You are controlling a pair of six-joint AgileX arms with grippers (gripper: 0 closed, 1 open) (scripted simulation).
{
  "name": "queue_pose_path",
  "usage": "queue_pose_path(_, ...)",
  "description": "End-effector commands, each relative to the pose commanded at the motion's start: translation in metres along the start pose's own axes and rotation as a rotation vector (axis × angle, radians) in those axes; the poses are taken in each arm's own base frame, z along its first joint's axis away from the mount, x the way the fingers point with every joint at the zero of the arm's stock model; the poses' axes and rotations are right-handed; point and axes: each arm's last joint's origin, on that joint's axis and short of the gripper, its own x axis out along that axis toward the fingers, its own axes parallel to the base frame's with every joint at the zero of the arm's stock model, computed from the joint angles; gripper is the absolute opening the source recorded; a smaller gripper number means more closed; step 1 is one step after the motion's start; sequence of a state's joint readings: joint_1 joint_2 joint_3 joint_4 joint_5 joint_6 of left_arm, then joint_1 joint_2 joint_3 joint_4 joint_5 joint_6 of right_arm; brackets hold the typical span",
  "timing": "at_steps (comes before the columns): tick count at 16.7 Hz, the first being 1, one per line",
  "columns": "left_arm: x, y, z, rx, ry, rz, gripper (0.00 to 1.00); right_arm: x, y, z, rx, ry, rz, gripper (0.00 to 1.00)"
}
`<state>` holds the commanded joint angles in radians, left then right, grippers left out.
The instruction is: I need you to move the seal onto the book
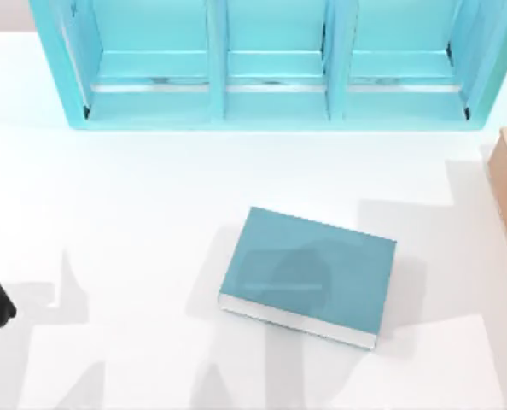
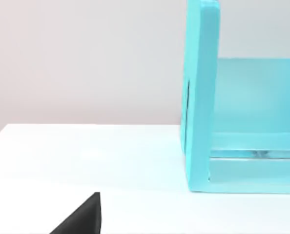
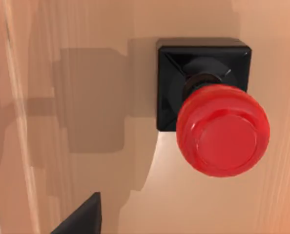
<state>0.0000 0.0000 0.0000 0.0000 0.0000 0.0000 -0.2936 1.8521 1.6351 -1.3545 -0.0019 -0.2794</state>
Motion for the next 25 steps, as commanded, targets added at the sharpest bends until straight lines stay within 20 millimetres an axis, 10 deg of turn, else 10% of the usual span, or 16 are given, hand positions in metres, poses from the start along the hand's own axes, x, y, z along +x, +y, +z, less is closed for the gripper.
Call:
queue_pose_path(5,0.000,0.000,0.000,0.000,0.000,0.000,1.00,0.012,0.001,0.001,0.000,0.003,0.001,1.00)
queue_pose_path(13,0.000,0.000,0.000,0.000,0.000,0.000,1.00,0.096,0.000,0.001,0.000,-0.003,-0.001,1.00)
queue_pose_path(18,0.000,0.000,0.000,0.000,0.000,0.000,1.00,0.100,0.000,0.000,0.000,0.000,0.000,1.00)
queue_pose_path(25,0.000,0.000,0.000,0.000,0.000,0.000,1.00,0.100,0.000,0.000,0.000,0.000,0.000,0.47)
